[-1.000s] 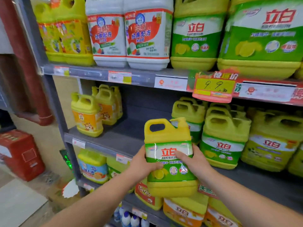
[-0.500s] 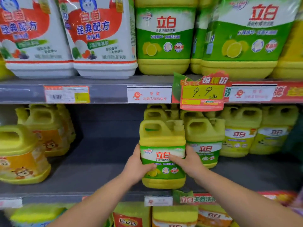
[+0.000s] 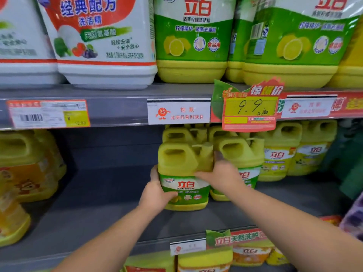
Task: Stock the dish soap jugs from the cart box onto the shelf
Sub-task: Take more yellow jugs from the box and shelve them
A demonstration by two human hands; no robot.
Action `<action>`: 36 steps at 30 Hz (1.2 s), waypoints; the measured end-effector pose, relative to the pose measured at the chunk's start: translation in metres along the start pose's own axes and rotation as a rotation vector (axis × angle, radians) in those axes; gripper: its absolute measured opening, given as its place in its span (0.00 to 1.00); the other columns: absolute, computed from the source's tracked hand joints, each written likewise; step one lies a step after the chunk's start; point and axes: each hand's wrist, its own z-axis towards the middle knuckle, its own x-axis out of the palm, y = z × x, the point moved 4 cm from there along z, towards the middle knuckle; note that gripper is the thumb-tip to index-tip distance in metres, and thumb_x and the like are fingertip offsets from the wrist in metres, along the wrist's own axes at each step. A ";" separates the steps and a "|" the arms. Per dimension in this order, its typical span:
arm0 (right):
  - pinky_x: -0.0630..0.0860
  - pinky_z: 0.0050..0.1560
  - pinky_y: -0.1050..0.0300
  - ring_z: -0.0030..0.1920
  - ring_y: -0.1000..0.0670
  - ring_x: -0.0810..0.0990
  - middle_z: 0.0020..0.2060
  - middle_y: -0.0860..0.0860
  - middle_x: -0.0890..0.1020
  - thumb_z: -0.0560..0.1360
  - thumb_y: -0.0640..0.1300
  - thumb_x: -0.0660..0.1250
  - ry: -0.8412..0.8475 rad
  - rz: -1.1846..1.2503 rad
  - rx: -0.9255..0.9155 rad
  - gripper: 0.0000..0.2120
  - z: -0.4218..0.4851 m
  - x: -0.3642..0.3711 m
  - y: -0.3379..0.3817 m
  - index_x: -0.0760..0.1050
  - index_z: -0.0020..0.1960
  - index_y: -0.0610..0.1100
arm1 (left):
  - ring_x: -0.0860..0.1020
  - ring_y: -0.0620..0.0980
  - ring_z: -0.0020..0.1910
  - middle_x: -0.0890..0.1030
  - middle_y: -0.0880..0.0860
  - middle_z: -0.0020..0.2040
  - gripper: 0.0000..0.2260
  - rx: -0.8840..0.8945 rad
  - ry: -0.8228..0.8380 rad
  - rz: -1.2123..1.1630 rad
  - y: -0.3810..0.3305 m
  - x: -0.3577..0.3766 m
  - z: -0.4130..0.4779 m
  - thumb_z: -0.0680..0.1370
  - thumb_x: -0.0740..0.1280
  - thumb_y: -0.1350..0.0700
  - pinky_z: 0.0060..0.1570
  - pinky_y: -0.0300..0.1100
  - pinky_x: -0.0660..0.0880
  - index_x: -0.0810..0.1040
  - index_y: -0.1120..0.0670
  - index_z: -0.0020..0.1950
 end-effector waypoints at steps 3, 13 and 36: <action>0.73 0.53 0.52 0.61 0.41 0.75 0.62 0.44 0.74 0.67 0.63 0.71 -0.080 -0.298 -0.105 0.44 0.005 -0.026 0.014 0.54 0.72 0.45 | 0.77 0.50 0.47 0.78 0.51 0.52 0.47 0.000 0.003 0.010 0.001 0.000 0.002 0.66 0.76 0.59 0.45 0.42 0.75 0.50 0.50 0.75; 0.53 0.71 0.43 0.73 0.45 0.59 0.73 0.48 0.61 0.64 0.61 0.74 0.070 -0.789 -0.556 0.53 0.038 -0.025 0.028 0.45 0.77 0.50 | 0.77 0.55 0.57 0.76 0.54 0.61 0.46 -0.013 -0.011 0.005 -0.005 0.010 0.003 0.66 0.76 0.57 0.55 0.51 0.77 0.49 0.48 0.75; 0.56 0.70 0.46 0.74 0.44 0.55 0.75 0.51 0.55 0.68 0.47 0.72 0.006 -0.739 -0.591 0.49 0.054 -0.030 0.007 0.43 0.75 0.60 | 0.76 0.57 0.57 0.72 0.55 0.62 0.36 -0.119 -0.125 0.260 -0.024 0.008 0.003 0.68 0.75 0.47 0.51 0.49 0.75 0.60 0.52 0.70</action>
